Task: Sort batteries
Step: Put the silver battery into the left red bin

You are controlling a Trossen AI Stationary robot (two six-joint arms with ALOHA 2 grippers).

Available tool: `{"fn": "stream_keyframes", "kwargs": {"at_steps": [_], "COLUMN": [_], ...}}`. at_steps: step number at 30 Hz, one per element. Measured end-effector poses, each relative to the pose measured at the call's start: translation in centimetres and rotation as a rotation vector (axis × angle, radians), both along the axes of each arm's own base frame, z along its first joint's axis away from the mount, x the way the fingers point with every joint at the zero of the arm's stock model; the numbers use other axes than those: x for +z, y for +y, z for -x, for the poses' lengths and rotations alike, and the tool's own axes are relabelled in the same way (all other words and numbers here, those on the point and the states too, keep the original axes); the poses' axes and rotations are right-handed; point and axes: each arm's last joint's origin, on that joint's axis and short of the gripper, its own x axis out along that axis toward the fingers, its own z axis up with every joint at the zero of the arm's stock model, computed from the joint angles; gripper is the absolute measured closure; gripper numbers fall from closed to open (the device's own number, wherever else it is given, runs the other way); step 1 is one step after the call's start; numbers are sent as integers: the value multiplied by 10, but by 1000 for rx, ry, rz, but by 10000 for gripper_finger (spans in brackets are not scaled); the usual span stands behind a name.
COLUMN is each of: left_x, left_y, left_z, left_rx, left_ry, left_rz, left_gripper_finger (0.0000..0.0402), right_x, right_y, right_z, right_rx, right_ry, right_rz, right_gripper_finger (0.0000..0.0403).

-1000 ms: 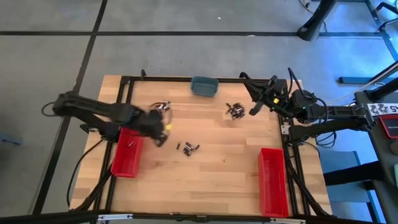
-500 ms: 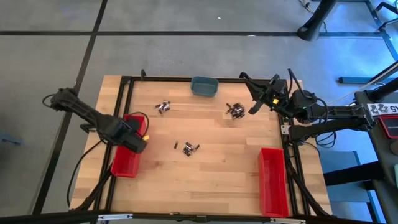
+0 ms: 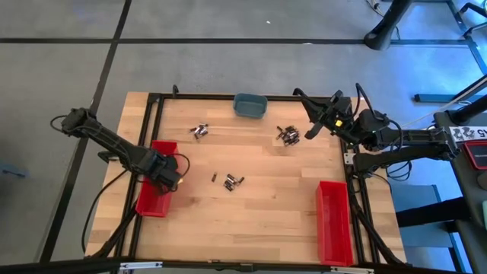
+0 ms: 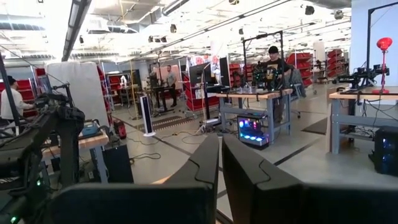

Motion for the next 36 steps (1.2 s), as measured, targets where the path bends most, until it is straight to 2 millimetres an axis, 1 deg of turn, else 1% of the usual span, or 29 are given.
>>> {"fn": "stream_keyframes", "kwargs": {"at_steps": [6, 13, 16, 19, 23, 26, 30, 33, 36], "left_x": [-6, -7, -7, -7, -3, 11, 39, 60, 75], "left_y": [-3, -2, -2, -2, -1, -2, 2, 7, 14], "left_z": [-6, -4, -4, -4, -2, -6, -14, -28, -47], "left_rx": [-238, -325, -336, -334, -277, -196, -58, 5, 7], "left_ry": [-43, -16, -15, -10, 27, 13, -48, -189, -395], "left_rz": [52, 53, 54, 59, 106, 143, 143, 126, 81], "left_gripper_finger": [378, 368, 346, 314, 279, 266, 265, 271, 279], "right_x": [0, 0, 0, 0, 0, 0, 0, 0, 0], "right_y": [0, 0, 0, 0, 0, 0, 0, 0, 0], "right_z": [0, 0, 0, 0, 0, 0, 0, 0, 0], "right_rx": [1, 2, 3, 3, 4, 4, 4, 4, 4], "right_ry": [-1, -2, -2, -2, -2, -2, -2, -1, -1], "right_rz": [-2, -2, -2, -2, -2, -1, -1, -1, -1], "right_gripper_finger": [379, 379, 379, 379, 379, 379, 379, 379, 379]}}
